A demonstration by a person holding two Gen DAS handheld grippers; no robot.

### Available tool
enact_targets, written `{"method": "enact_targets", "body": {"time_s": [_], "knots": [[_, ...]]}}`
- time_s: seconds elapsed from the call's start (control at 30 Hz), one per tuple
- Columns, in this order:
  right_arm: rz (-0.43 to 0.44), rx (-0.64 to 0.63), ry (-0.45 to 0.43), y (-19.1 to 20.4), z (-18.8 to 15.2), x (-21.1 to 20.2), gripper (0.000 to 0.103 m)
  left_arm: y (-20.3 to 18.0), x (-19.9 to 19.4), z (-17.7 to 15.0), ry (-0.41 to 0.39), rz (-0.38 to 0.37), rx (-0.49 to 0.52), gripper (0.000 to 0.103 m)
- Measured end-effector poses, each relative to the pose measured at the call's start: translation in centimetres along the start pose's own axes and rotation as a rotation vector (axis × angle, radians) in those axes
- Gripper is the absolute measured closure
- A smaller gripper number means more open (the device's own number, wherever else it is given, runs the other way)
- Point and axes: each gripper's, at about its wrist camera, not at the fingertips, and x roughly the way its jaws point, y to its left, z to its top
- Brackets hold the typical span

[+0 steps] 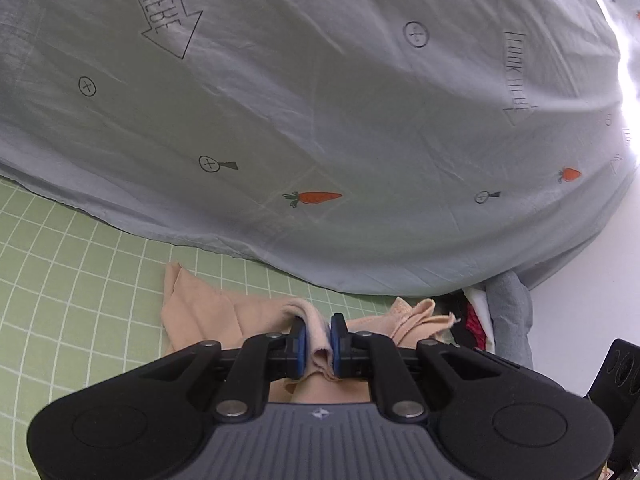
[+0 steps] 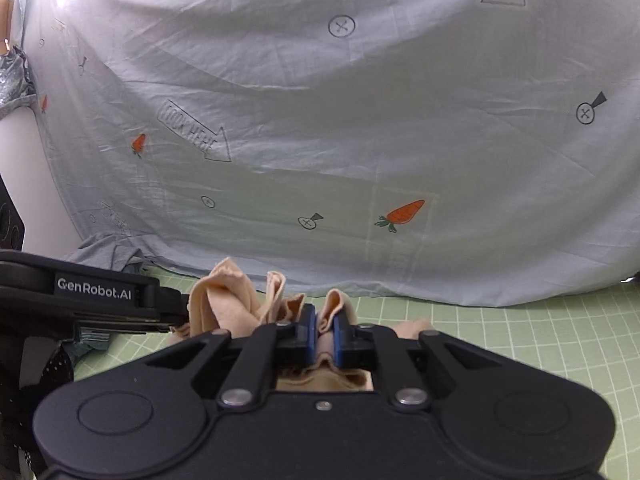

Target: Fold clothes

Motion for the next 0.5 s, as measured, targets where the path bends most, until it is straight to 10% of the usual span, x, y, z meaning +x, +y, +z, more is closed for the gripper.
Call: {"method": "enact_targets", "body": {"time_s": [0.33,0.5], "knots": [[-0.09,0.131,0.174,-5.0,-2.2,14.5,0.094,6.9,12.4,1.5,0.12,0.114,-0.129,0.086],[-0.169,0.255,0.105,-7.1,-2.2,14.5,0.065,7.9,12.1,1.6,0.117,0.085,-0.143,0.081]]}}
